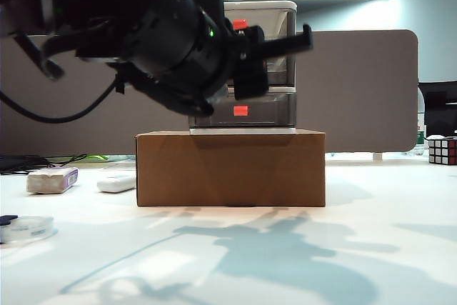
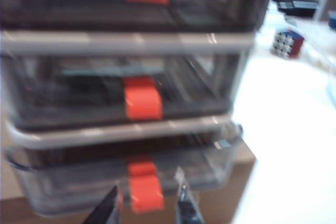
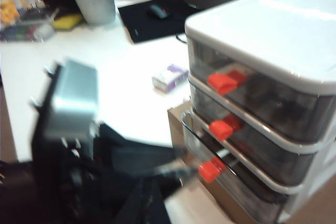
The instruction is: Open the second layer of the drawer on the table, pick up the transparent tape on the table and put it in, and finally close the drawer.
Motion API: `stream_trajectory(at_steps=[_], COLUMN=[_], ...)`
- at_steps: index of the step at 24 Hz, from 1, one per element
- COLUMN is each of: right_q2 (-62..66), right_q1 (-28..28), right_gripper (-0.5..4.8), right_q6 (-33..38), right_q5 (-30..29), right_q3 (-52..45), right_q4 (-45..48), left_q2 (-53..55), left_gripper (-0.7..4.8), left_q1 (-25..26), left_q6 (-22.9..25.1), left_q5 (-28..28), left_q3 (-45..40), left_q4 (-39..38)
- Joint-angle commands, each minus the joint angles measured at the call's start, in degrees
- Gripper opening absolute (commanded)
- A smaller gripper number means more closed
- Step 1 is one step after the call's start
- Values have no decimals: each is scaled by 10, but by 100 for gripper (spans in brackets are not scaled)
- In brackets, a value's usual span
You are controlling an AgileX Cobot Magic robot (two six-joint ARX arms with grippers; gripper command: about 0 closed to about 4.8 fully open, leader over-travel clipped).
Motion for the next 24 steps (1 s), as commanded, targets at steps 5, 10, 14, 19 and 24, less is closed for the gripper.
stream_trajectory(at_steps=[5,10,14,19,24], right_q2=[21,24,24,24,24], right_q1=[-1,-1,-1,-1,-1], right_gripper=[-5,-5,-5,-5,-5], right_q6=[-18,-31,-31,-31,-31], right_q5=[37,39,39,45,48], right_q3=[7,7,7,7,7], right_q4=[10,13,13,22,26], left_q2=[6,19,27,32,38], left_gripper=[129,129,129,129,128], left_q1=[1,6,11,19,18], left_q6=[82,97,100,97,97], left_q5=[-36,-37,-37,-30,-23], left_q3=[38,54,54,55,60], left_q4=[21,20,20,38,45])
